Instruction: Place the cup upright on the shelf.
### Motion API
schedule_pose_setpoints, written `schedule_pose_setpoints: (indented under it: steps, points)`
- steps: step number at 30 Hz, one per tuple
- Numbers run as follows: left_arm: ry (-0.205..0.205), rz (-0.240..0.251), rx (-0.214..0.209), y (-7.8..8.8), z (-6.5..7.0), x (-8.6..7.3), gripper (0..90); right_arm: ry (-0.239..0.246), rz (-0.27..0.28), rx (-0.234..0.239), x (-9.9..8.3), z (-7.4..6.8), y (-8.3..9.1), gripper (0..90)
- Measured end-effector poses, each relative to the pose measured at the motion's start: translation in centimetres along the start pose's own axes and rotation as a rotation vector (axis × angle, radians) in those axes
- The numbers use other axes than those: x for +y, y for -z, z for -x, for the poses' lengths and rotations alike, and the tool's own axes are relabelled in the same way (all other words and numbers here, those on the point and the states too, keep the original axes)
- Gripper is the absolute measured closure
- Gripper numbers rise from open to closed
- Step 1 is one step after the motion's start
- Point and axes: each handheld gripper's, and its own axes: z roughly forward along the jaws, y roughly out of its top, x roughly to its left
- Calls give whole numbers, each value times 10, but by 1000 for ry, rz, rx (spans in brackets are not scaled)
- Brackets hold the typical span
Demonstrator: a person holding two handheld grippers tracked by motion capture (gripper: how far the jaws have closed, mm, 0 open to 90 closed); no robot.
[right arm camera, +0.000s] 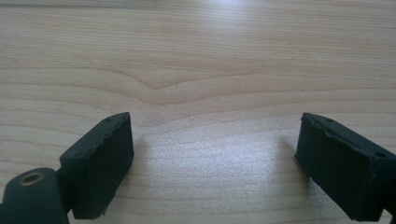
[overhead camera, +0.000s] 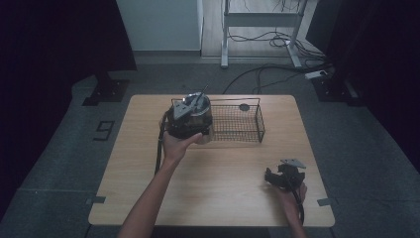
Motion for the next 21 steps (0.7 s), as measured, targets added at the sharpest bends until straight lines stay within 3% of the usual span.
schedule_pose_setpoints:
  steps: [6,21]
  points:
    - [20,2,13,-4,-6,2,40,0,0,0,0,0,0,109]
    - [18,-22,56,-24,-21,4,40,-1,1,0,0,0,0,111]
